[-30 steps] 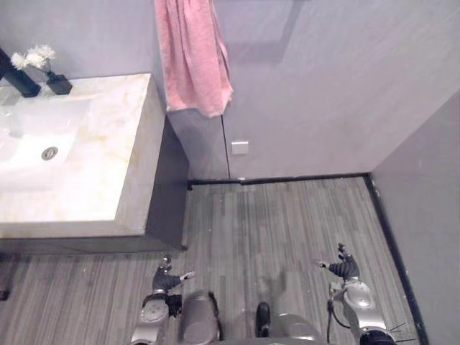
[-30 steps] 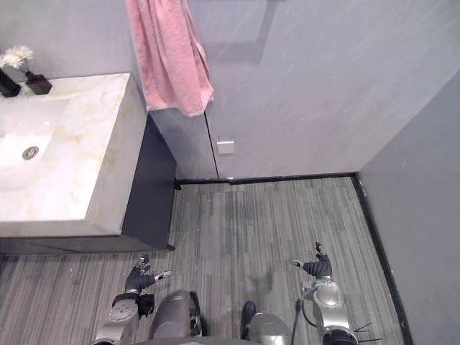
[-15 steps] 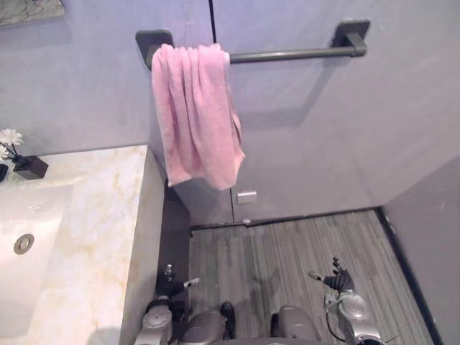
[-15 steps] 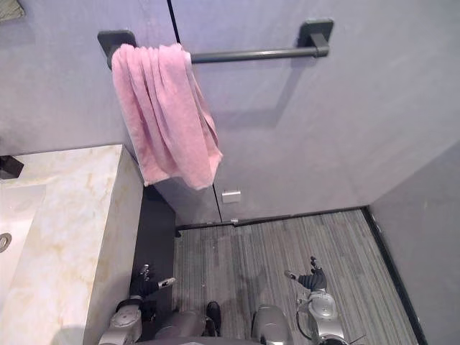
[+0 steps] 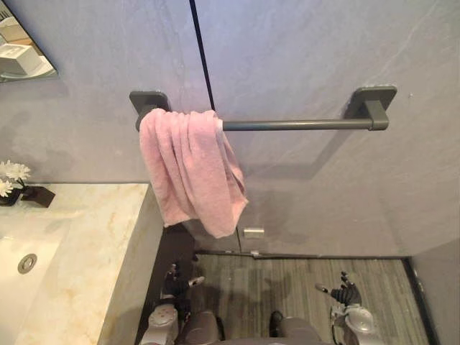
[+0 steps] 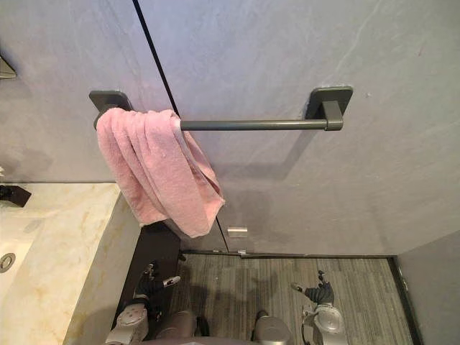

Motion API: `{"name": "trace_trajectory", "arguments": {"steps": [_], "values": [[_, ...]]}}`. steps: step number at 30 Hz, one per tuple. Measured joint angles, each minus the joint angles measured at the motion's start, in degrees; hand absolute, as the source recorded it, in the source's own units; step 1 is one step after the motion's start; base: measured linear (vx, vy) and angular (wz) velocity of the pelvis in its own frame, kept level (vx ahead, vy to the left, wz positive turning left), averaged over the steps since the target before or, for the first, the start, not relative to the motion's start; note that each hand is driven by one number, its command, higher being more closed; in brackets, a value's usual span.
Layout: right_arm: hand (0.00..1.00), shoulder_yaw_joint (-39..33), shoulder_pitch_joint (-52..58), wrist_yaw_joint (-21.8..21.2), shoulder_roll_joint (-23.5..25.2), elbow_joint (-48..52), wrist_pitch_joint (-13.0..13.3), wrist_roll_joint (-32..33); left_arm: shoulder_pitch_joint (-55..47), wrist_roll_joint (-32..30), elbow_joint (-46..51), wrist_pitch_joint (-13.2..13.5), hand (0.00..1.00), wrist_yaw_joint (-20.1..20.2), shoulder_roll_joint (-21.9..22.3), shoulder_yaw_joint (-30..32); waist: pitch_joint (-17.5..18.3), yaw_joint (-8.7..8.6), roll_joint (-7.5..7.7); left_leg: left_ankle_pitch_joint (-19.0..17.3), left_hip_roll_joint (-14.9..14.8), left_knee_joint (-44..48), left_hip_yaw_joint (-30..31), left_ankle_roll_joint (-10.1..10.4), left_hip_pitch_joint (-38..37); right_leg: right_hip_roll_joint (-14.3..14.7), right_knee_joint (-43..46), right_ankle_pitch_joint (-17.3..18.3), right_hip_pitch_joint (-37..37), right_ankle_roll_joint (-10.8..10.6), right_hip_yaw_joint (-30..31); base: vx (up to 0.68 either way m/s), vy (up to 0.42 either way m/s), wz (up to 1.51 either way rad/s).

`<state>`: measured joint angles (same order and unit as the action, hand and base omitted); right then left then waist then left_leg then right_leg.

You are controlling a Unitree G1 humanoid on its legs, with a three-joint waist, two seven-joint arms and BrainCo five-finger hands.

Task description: Organize washtable

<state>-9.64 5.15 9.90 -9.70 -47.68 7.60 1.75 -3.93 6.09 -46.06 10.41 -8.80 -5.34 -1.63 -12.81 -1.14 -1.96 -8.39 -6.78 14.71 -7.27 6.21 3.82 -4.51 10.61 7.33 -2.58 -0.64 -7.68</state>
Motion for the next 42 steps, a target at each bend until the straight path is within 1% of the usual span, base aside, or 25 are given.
{"name": "trace_trajectory", "arguments": {"steps": [1, 2, 4, 6, 8, 10, 12, 13, 14, 18, 22, 24, 25, 28, 30, 32, 33, 36, 37, 39, 42], "values": [[0.0, -0.05, 0.23, 0.03, -0.47, -0.31, -0.06, -0.03, -0.26, 0.03, 0.15, 0.01, 0.0, 0.0, -0.02, -0.01, 0.25, -0.2, -2.09, 5.38, -0.93, -3.83, 1.77, -0.72, -0.72, 1.06, 1.08, 1.15, -0.06, -1.27, 0.27, 0.1, 0.23, -0.03], [0.0, 0.15, 0.38, 0.01, 0.0, -0.23, -0.3, -0.03, -0.2, 0.06, 0.15, -0.03, 0.0, -0.03, -0.54, -0.03, 0.13, -0.16, -1.05, 5.41, -0.12, -3.75, 1.38, -0.83, -1.35, 0.05, 1.47, 1.48, -0.17, -1.8, 0.61, 0.09, 0.235, -0.04], [0.0, 0.17, 0.93, 0.0, 0.62, 0.1, -0.24, -0.06, -0.51, -0.07, 0.57, -0.03, 0.0, 0.32, -1.34, -0.67, 0.82, -0.12, 0.47, 4.78, 1.71, -5.0, 0.66, -1.79, -1.69, -1.74, 1.35, 2.08, -0.32, -2.93, 0.87, 0.08, 0.161, 0.01], [0.0, 0.2, 0.9, 0.0, 0.62, 0.11, -0.24, -0.08, -0.94, -0.07, 0.61, -0.05, 0.0, 0.8, -1.08, -1.03, 0.85, -0.09, 1.08, 4.75, 2.86, -5.33, 0.03, -2.33, -2.33, -2.48, 1.27, 2.26, -0.33, -3.83, 1.57, 0.08, 0.107, -0.13], [0.0, 0.35, 0.92, -0.03, 0.63, 0.17, -0.24, -0.11, -2.11, -0.05, 2.15, -0.23, 0.0, 1.29, -0.98, -1.77, 0.91, -0.41, 1.2, 4.74, 3.89, -6.64, -0.51, -2.57, -4.11, -3.44, 0.73, 2.32, -1.3, -4.27, 1.74, 0.07, 0.083, -0.13], [0.0, 0.6, 0.96, -0.06, 0.72, 0.2, -0.23, -0.1, -3.43, 0.01, 6.51, -0.29, 0.0, 1.29, -0.97, -1.94, 0.93, -0.84, 1.2, 4.74, 4.13, -7.29, -0.53, -2.58, -4.86, -3.6, -0.03, 2.28, -2.01, -4.4, 1.67, 0.06, 0.033, 0.0], [0.0, 0.59, 1.7, -0.07, 0.82, 1.9, -0.2, -0.1, -5.43, 0.59, 16.82, -0.09, 0.0, 1.15, -1.08, -1.41, 1.04, -0.79, 1.08, 5.2, 4.18, -8.77, -0.45, -3.06, -5.54, -3.43, -0.83, 2.21, -2.33, -4.48, 1.53, 0.06, -0.015, 0.0], [0.0, 0.59, 1.9, -0.08, 0.73, 2.33, -0.11, -0.1, -5.88, 0.67, 19.38, 0.1, 0.0, 1.15, -1.08, -1.1, 1.16, -0.84, 0.96, 5.25, 4.18, -9.0, -0.4, -3.08, -5.54, -3.37, -0.92, 2.21, -2.32, -4.48, 1.47, 0.06, -0.029, 0.01], [0.0, 0.58, 2.38, -0.1, 0.46, 3.2, -0.05, -0.09, -6.42, 1.12, 23.96, 0.47, 0.0, 1.13, -1.11, -0.63, 1.49, -0.9, 0.62, 5.31, 4.18, -9.46, -0.28, -3.06, -5.67, -3.26, -1.25, 2.21, -2.39, -4.47, 1.43, 0.06, -0.025, 0.03], [0.0, 0.69, 3.42, -0.43, 0.29, 3.83, 0.36, -0.19, -6.13, 1.17, 32.52, 2.31, 0.0, 0.89, -2.24, -0.32, 2.51, -1.24, 0.2, 6.46, 4.76, -12.26, 0.77, -3.06, -7.35, -3.09, -3.07, 2.11, -4.22, -4.35, 0.47, 0.07, -0.013, 0.11], [0.0, 1.29, 3.47, -1.41, 0.28, 3.81, 0.62, -0.49, -6.68, 0.87, 33.17, 2.31, 0.0, 0.45, -2.25, -0.8, 2.86, -1.08, 0.28, 6.64, 4.66, -12.95, 0.88, -3.06, -7.68, -2.83, -3.71, 1.74, -4.57, -4.09, 0.21, 0.02, -0.012, 0.03], [0.0, 1.6, 3.11, -1.46, 0.32, 3.78, 0.63, -1.23, -6.62, -0.4, 34.21, 2.31, 0.0, -0.48, -2.54, -1.48, 2.88, -1.1, 0.29, 7.7, 4.65, -14.15, 1.03, -3.22, -8.09, -2.67, -4.79, 0.8, -5.08, -3.85, 0.17, -0.01, 0.002, 0.07], [0.0, 1.7, 2.96, -1.47, 0.32, 3.78, 0.65, -1.73, -5.87, -1.47, 35.71, 2.38, 0.0, -1.44, -3.66, -2.35, 2.94, -1.06, 0.39, 8.15, 4.69, -14.87, 1.07, -3.24, -8.24, -2.65, -4.97, 0.55, -5.08, -3.89, 0.13, -0.04, 0.005, 0.04], [0.0, 1.78, 2.94, -1.63, 0.3, 3.78, 0.68, -1.99, -4.95, -3.29, 36.6, 2.51, 0.0, -2.41, -5.42, -3.21, 3.07, -1.14, 0.45, 8.35, 4.69, -14.95, 0.85, -3.37, -8.59, -2.62, -5.2, -0.04, -5.2, -3.76, 0.35, -0.06, 0.011, -0.05], [0.0, 1.85, 3.06, -2.07, 0.3, 3.75, 0.68, -2.21, -3.47, -4.62, 36.59, 2.52, 0.0, -2.72, -5.98, -3.41, 3.37, -1.23, 0.58, 9.44, 4.76, -16.13, 0.71, -3.62, -8.7, -2.55, -6.33, -1.11, -5.15, -3.89, 0.38, -0.11, 0.013, -0.06], [0.0, 2.8, 3.1, -2.43, 0.06, 3.56, 0.67, -2.28, -1.64, -4.64, 36.15, 2.51, 0.0, -2.61, -7.36, -4.65, 3.43, -1.41, 0.74, 10.64, 4.82, -17.5, 0.75, -3.85, -8.74, -2.46, -7.46, -2.2, -5.03, -3.86, 0.37, -0.12, 0.008, -0.02], [0.0, 3.26, 3.08, -2.51, 0.06, 3.55, 0.67, -2.31, -0.99, -4.71, 36.03, 2.51, 1.0, -2.44, -7.87, -5.32, 3.51, -1.42, 0.85, 11.09, 4.81, -18.23, 0.77, -3.82, -8.95, -2.44, -7.97, -2.6, -5.09, -4.05, 0.43, -0.14, 0.007, -0.06], [0.0, 3.96, 3.15, -2.58, 0.09, 3.56, 0.67, -2.31, 0.99, -5.35, 34.58, 2.51, 1.0, -2.35, -8.27, -6.73, 3.58, -1.88, 0.94, 12.22, 4.83, -20.09, 0.76, -4.06, -9.75, -2.51, -8.63, -3.25, -5.1, -4.57, 0.86, -0.13, 0.009, -0.03], [0.0, 3.96, 3.14, -2.58, 0.09, 3.56, 0.67, -2.31, 1.22, -5.62, 34.35, 2.51, 1.0, -2.25, -8.41, -6.97, 3.57, -2.0, 0.98, 12.24, 4.86, -20.1, 0.7, -4.05, -9.74, -2.55, -8.7, -3.3, -5.07, -4.54, 0.98, -0.14, 0.032, -0.07], [0.0, 4.18, 3.12, -2.58, 0.09, 3.56, 0.67, -2.31, 1.28, -5.89, 34.28, 2.51, 1.0, -1.14, -8.67, -7.53, 3.74, -2.85, 1.26, 12.08, 4.95, -20.16, 0.49, -3.81, -9.73, -2.63, -8.93, -3.59, -4.9, -4.19, 1.47, -0.11, 0.042, -0.08], [0.0, 5.31, 3.23, -2.61, 0.0, 3.57, 0.67, -2.32, 1.64, -5.94, 34.28, 2.51, 1.0, -1.02, -8.9, -8.28, 4.03, -3.38, 1.71, 11.95, 4.87, -20.46, 0.47, -3.93, -9.49, -2.49, -9.51, -3.8, -4.72, -4.26, 1.72, -0.07, 0.016, -0.07]]}}
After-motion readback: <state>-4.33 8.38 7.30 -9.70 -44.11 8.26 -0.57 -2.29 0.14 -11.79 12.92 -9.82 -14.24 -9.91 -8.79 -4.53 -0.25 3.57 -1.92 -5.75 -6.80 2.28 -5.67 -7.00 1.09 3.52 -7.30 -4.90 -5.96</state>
